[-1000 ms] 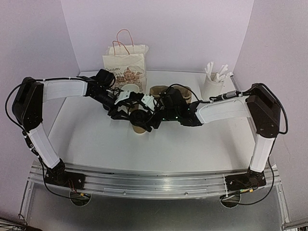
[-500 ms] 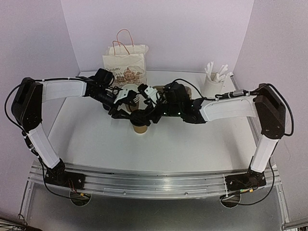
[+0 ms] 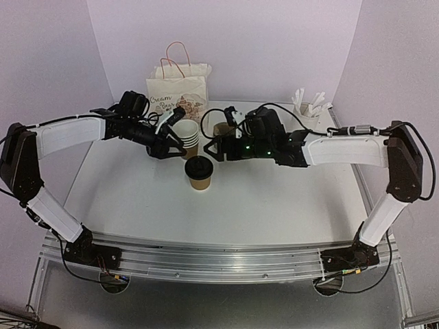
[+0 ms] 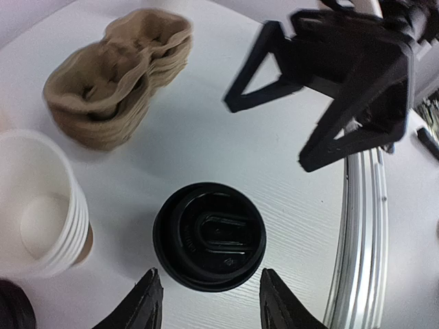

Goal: Pack the takeout coffee

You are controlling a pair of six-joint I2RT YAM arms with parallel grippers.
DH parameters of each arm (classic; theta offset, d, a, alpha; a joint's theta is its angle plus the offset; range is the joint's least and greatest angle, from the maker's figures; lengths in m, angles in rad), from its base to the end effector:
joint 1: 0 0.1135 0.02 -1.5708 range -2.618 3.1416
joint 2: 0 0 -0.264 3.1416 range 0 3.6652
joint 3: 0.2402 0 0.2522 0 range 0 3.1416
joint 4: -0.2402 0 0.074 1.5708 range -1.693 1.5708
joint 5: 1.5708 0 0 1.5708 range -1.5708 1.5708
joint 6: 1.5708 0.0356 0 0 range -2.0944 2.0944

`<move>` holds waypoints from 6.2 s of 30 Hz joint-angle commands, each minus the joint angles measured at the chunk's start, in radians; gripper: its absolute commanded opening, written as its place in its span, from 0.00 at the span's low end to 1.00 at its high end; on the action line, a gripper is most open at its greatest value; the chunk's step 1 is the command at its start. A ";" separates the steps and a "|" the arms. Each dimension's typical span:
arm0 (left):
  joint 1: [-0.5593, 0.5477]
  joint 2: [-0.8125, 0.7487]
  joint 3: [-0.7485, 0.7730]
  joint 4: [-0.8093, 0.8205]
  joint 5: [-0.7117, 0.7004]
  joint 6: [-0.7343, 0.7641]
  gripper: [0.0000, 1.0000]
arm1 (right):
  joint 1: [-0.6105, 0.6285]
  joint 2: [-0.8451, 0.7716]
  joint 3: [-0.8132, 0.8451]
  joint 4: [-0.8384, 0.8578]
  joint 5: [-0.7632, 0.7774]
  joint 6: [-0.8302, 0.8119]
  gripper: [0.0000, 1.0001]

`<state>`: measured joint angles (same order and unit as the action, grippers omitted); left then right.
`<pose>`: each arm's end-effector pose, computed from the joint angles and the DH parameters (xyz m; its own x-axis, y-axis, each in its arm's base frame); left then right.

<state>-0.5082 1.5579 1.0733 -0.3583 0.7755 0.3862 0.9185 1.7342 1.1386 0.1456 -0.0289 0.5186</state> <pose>0.2739 -0.1811 0.2422 -0.3200 0.4861 -0.8132 0.9445 0.2311 -0.2336 0.2408 0.3170 0.2386 -0.6309 -0.0097 -0.7758 -0.5728 0.6804 0.4572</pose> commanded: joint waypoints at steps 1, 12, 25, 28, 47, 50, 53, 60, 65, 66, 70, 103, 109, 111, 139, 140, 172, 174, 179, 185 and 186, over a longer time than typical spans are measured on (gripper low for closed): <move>0.010 -0.040 -0.121 0.207 -0.153 -0.501 0.44 | -0.022 -0.027 -0.037 -0.071 0.015 0.277 0.77; 0.010 -0.006 -0.286 0.505 -0.097 -0.682 0.40 | -0.055 0.090 0.028 -0.064 -0.178 0.392 0.53; 0.006 0.051 -0.323 0.585 -0.022 -0.710 0.34 | -0.055 0.133 0.020 -0.050 -0.217 0.410 0.35; 0.006 0.051 -0.325 0.591 -0.005 -0.707 0.34 | -0.056 0.138 0.016 -0.051 -0.215 0.413 0.34; -0.010 0.100 -0.321 0.529 -0.071 -0.647 0.19 | -0.055 0.215 0.055 -0.052 -0.258 0.412 0.32; -0.010 0.106 -0.317 0.500 -0.091 -0.632 0.09 | -0.052 0.215 0.056 -0.052 -0.260 0.414 0.31; -0.010 0.120 -0.314 0.470 -0.105 -0.597 0.02 | -0.044 0.220 0.057 -0.052 -0.265 0.416 0.31; -0.010 0.134 -0.326 0.433 -0.078 -0.528 0.00 | -0.028 0.228 0.058 -0.057 -0.261 0.429 0.30; -0.007 0.126 -0.319 0.423 -0.048 -0.519 0.03 | -0.028 0.227 0.061 -0.064 -0.253 0.433 0.30; -0.004 0.122 -0.314 0.418 -0.035 -0.521 0.06 | -0.028 0.226 0.063 -0.067 -0.250 0.432 0.30; -0.001 0.105 -0.289 0.384 0.059 -0.503 0.16 | -0.026 0.219 0.076 -0.091 -0.238 0.422 0.30; -0.034 0.146 -0.277 0.251 0.005 -0.405 0.03 | 0.000 0.231 0.109 -0.121 -0.243 0.351 0.34; -0.018 0.083 -0.210 0.199 0.010 -0.388 0.15 | -0.001 0.201 0.123 -0.122 -0.212 0.327 0.34; -0.005 0.067 -0.184 0.177 0.006 -0.350 0.18 | -0.001 0.183 0.120 -0.123 -0.201 0.322 0.34; 0.023 0.022 -0.131 0.183 0.089 -0.169 0.42 | -0.079 0.252 0.201 -0.254 -0.348 0.229 0.50; 0.023 0.027 -0.130 0.193 0.094 -0.176 0.42 | -0.078 0.259 0.203 -0.255 -0.354 0.234 0.50; -0.112 -0.044 -0.440 0.816 -0.179 0.039 0.96 | -0.028 0.132 0.194 -0.165 -0.217 -0.142 0.63; -0.112 -0.050 -0.449 0.819 -0.178 0.056 0.97 | -0.027 0.136 0.185 -0.125 -0.202 -0.159 0.64; -0.113 -0.086 -0.467 0.806 -0.068 0.113 0.98 | -0.028 0.141 0.165 -0.109 -0.216 -0.138 0.62; -0.151 -0.085 -0.481 0.789 -0.002 0.161 0.99 | -0.027 0.118 0.147 -0.107 -0.213 -0.065 0.57; -0.151 -0.077 -0.470 0.795 -0.011 0.145 0.98 | -0.028 0.114 0.140 -0.107 -0.210 -0.055 0.56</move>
<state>-0.6441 1.5009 0.6017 0.4022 0.7191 0.5114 0.8925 1.9075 1.2962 0.0081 -0.2526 0.4198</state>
